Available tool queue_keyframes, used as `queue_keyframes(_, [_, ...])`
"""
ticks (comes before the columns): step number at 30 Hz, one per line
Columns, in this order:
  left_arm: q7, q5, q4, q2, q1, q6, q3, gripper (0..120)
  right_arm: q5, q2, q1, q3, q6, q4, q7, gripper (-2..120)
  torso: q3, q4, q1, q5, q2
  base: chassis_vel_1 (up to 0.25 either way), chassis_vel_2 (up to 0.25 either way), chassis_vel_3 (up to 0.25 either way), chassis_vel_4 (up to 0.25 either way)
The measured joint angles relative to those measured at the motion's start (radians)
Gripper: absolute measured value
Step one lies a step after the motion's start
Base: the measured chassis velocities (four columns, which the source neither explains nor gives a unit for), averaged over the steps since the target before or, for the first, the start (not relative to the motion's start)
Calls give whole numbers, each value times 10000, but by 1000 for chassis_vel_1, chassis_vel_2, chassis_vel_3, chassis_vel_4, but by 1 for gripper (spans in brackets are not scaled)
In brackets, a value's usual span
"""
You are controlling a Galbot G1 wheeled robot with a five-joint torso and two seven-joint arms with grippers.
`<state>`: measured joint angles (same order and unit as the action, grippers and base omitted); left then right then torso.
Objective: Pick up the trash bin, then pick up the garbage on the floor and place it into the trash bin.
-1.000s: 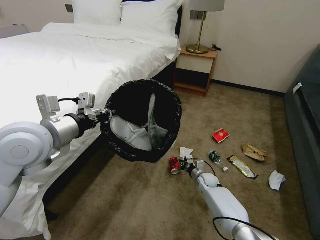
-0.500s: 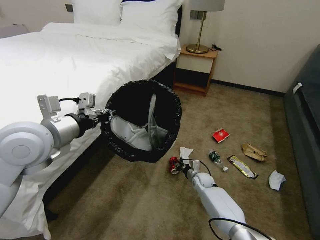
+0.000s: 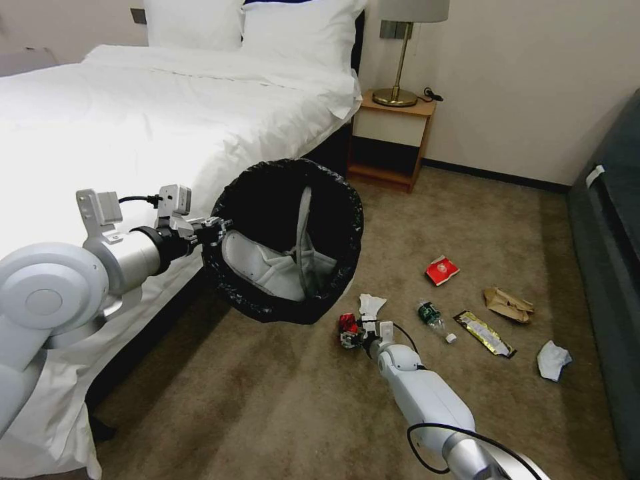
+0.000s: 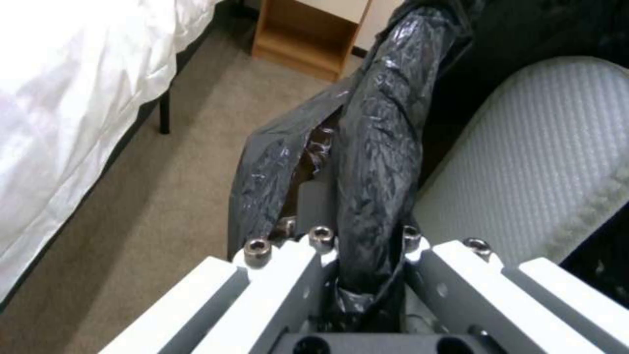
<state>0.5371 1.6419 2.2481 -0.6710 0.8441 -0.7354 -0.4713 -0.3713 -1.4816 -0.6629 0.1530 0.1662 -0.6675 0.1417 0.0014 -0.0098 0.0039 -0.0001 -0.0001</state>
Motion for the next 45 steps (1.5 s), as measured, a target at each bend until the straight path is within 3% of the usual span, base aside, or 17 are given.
queue_keyframes(14, [-7,-9,210,161,328,0,-185,1,16,-707,164,142,-177,912,203,100,0,1,0,1,0,0,0,0,0])
queue_keyframes(30, [-100,-149,241,128,514,0,-220,1,154,-876,266,265,-534,1407,198,99,0,0,-1,0,0,0,0,0,0])
queue_keyframes(36, [-197,-322,216,58,635,0,-220,1,218,-849,278,262,-573,1391,86,82,0,0,0,0,0,0,0,0,0])
queue_keyframes(41, [-503,-469,127,26,572,0,-231,1,287,-819,275,257,-574,1361,10,61,-1,0,0,1,0,0,0,0,0])
queue_keyframes(45, [-651,-528,98,36,554,0,-261,1,287,-800,257,241,-550,1290,-19,56,0,0,0,1,0,0,0,0,0])
